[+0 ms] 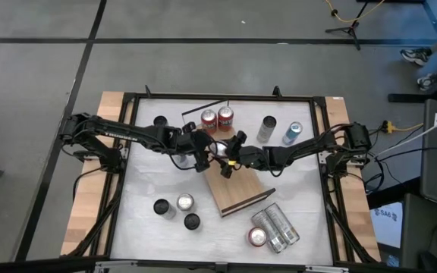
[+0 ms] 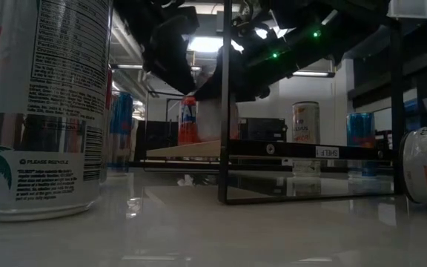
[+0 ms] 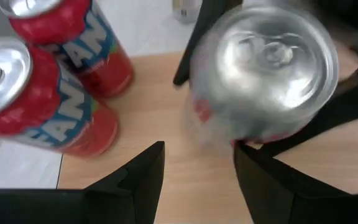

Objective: Place canned beverage on shelf
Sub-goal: Put the top right white soda can on the shelf

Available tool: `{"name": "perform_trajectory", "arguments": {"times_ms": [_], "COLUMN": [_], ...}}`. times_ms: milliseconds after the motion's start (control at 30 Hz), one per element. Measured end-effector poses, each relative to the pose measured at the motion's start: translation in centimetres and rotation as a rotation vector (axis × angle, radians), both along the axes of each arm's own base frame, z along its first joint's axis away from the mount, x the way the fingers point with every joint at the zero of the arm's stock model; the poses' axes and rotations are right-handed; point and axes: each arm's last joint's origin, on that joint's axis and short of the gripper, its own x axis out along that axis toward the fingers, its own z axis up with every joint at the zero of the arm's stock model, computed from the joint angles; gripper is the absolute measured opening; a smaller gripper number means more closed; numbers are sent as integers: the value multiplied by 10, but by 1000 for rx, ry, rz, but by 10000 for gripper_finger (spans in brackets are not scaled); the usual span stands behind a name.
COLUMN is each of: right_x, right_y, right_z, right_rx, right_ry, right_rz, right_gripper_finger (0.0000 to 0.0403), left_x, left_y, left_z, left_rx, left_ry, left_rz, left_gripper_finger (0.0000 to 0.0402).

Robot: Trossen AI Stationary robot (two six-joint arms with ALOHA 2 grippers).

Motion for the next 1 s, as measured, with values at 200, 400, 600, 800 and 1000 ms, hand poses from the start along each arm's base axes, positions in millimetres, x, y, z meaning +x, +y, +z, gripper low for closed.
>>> {"name": "perform_trajectory", "arguments": {"times_ms": [200,400,600,800,1000], "right_x": [1,1,1,-5,-16], "right_y": [1,1,1,4,6], "right_z": [2,2,2,16,20], "right_rx": [5,8,17,62,105], "right_ry": [-13,-14,-14,-13,96], "right_rz": [11,16,38,147,219], "right_gripper_finger": [370,380,376,376,376], "left_x": [1,0,0,-1,-1], "left_y": [0,0,0,-1,-8], "left_z": [1,1,0,-1,-3], "left_rx": [3,3,3,-25,-80], "left_ry": [-10,-2,5,23,67], "left_rz": [4,3,2,-41,-228], "left_gripper_finger": [191,191,191,191,192]}}
